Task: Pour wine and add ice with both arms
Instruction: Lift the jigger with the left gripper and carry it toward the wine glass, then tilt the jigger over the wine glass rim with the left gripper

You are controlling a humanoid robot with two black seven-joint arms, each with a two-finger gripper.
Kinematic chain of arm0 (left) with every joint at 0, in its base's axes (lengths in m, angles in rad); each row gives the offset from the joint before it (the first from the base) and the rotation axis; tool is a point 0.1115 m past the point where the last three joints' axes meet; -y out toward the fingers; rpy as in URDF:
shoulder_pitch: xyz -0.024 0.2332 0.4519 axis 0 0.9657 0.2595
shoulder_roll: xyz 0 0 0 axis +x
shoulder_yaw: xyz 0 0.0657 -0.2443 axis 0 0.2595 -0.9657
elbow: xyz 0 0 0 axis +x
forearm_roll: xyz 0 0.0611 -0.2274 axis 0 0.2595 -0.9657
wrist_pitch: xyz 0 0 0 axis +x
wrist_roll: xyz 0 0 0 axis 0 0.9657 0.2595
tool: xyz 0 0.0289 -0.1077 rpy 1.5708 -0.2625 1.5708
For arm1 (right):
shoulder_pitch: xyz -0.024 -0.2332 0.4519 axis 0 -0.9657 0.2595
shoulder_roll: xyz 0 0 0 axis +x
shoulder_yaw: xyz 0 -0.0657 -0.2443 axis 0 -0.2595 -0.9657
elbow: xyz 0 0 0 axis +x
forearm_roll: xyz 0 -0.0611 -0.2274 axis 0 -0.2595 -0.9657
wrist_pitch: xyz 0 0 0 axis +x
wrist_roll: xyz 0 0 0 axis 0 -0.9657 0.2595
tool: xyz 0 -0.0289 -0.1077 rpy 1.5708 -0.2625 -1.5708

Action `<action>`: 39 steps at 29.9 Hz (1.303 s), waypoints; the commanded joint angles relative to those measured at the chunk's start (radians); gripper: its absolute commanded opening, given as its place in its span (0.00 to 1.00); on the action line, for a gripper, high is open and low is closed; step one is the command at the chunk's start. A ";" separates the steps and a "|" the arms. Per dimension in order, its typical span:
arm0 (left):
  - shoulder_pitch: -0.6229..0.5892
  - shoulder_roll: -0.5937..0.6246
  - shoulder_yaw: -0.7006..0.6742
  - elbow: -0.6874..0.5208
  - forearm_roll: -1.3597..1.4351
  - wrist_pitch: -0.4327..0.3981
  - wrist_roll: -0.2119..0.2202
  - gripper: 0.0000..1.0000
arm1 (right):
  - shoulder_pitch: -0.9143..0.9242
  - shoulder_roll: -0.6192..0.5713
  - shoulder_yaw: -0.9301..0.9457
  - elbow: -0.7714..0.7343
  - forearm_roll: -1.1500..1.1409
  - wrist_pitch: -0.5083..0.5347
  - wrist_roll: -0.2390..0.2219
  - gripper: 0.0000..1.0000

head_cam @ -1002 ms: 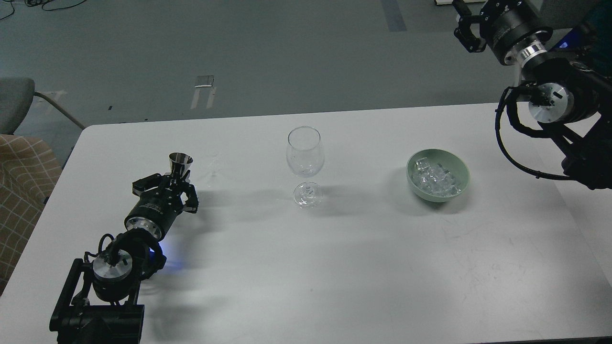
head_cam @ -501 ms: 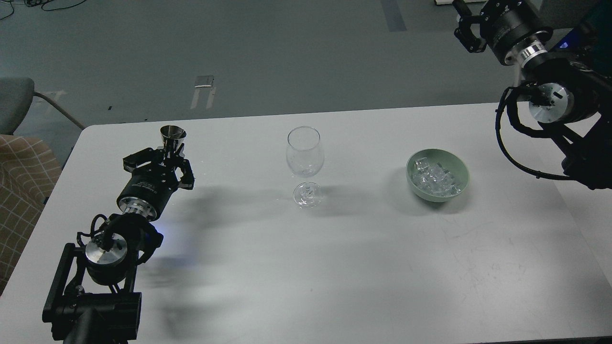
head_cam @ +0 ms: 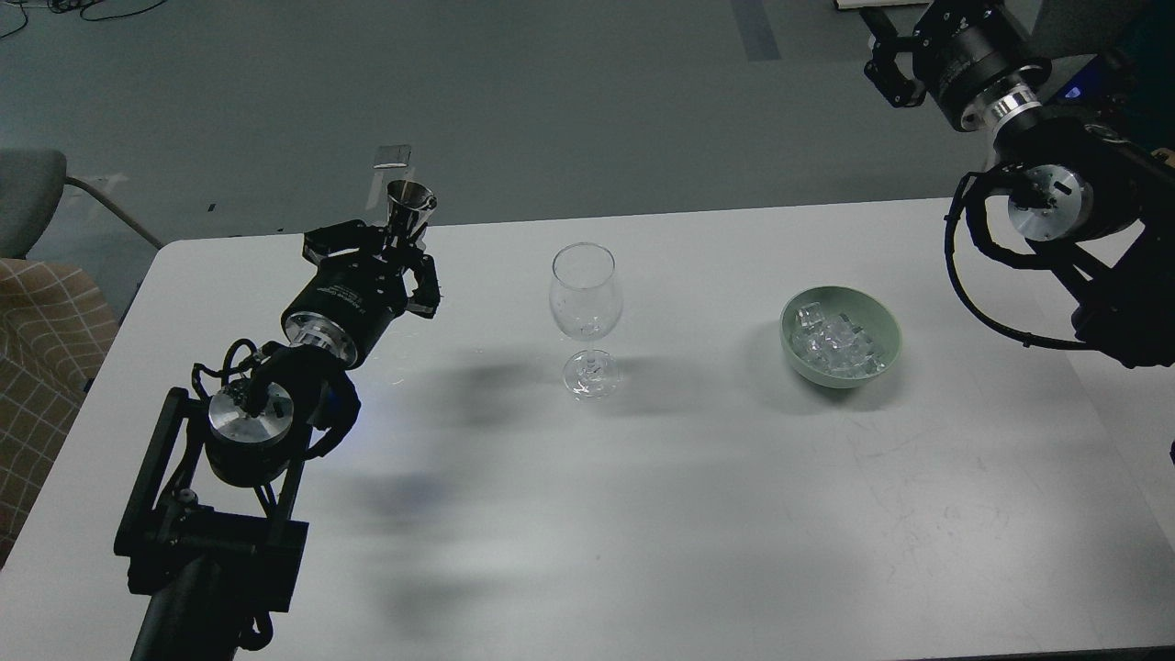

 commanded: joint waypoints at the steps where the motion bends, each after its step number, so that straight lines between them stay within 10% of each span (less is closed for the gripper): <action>1: -0.005 0.000 0.044 -0.030 0.003 0.032 -0.003 0.04 | -0.009 0.000 0.001 0.002 0.000 0.000 -0.001 1.00; 39: -0.002 0.000 0.257 -0.156 0.280 0.111 0.000 0.04 | -0.033 -0.007 0.001 0.018 0.000 -0.002 -0.007 1.00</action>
